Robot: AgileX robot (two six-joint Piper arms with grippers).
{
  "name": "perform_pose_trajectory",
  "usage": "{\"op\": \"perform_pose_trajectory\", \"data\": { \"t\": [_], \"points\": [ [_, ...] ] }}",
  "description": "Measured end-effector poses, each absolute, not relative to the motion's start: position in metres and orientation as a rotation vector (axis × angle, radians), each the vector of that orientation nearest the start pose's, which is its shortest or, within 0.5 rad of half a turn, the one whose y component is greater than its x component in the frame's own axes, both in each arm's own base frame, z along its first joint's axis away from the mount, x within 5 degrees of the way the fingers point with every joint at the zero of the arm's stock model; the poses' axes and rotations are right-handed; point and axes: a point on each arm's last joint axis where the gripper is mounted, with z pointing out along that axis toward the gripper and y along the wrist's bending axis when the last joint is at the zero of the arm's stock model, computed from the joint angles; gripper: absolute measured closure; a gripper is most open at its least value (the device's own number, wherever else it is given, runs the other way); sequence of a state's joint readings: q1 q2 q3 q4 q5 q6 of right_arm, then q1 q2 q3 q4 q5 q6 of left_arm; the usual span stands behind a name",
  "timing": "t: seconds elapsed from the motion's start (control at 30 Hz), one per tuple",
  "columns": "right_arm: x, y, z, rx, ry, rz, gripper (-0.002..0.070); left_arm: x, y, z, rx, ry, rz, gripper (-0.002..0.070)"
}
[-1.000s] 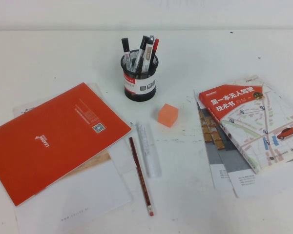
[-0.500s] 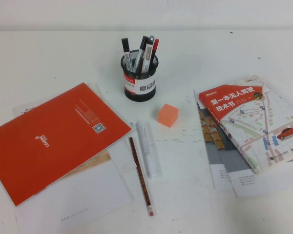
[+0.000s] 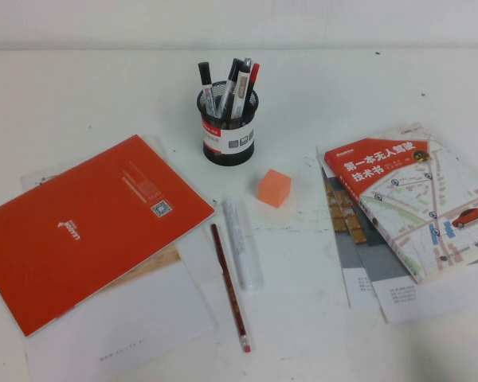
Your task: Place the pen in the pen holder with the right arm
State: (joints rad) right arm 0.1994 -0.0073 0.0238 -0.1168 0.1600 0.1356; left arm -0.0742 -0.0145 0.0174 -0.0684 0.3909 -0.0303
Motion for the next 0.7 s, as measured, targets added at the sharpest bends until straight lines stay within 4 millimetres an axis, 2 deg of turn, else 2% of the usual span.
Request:
{"op": "perform_pose_trajectory", "data": {
  "t": [0.23, 0.7],
  "points": [
    [0.053, 0.009, 0.176, -0.153, 1.820, 0.129, 0.0695, 0.051, -0.006, 0.173, 0.000, 1.879, -0.140, 0.0677],
    [0.053, 0.010, 0.174, -0.123, 1.842, 0.174, 0.0695, 0.051, -0.006, 0.173, 0.000, 1.879, -0.140, 0.0678]
  ]
}}
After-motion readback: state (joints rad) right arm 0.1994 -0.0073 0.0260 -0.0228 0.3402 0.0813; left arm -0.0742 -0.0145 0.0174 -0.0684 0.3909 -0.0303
